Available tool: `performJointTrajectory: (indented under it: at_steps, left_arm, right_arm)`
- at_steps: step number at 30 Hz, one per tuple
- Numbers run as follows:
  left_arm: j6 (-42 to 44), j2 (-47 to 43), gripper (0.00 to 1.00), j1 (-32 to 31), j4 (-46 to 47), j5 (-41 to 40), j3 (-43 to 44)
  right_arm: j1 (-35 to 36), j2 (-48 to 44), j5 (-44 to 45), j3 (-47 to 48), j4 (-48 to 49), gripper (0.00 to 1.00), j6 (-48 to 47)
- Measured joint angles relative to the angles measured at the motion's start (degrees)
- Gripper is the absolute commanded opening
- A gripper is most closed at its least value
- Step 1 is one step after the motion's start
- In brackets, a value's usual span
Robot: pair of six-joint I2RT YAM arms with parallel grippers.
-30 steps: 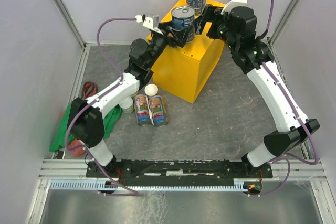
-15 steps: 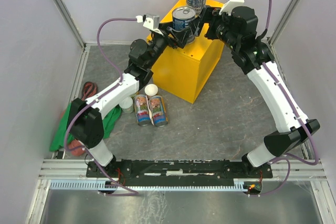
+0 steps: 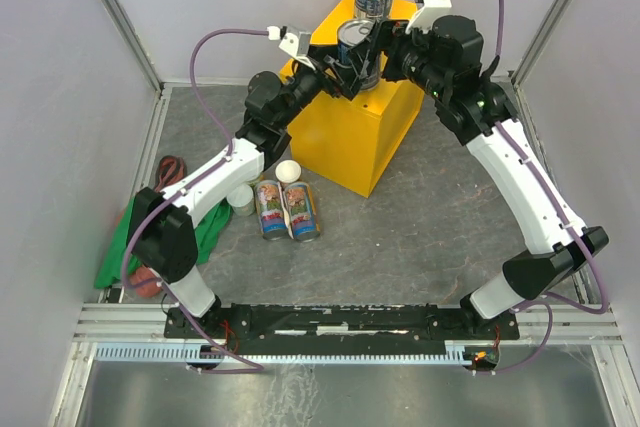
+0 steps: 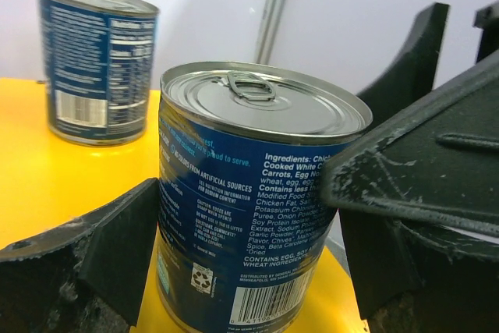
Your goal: Place and organize the canned foods onto the counter
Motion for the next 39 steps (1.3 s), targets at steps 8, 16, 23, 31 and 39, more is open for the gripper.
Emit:
performJointTrajectory:
  at_steps: [8,16,23,31,39]
  left_arm:
    - [0.02,-0.66,0.93,-0.39,-1.29,3.54,0.0]
    - [0.02,-1.51,0.93,-0.39,-2.23,4.35,-0.52]
    - [0.63,-1.51,0.93,-0.39,-3.26,4.33,-0.2]
    - [4.07,-1.6,0.94,-0.42,-5.77,4.28,0.13]
    - [6.49,-2.51,0.92,-0.52,-9.99,4.33,-0.26]
  right_arm:
    - [1.29,0.07,0.83,0.87,-1.55,0.99,-1.36]
    - [1.84,1.11,2.32,3.69,-4.74,0.99,-2.45]
    - [1.97,2.38,2.93,5.33,-5.57,0.99,-3.13]
    - [2.08,5.33,4.66,9.05,-6.01,0.99,-3.91]
    - [2.08,8.17,7.1,11.93,-5.11,0.99,-4.07]
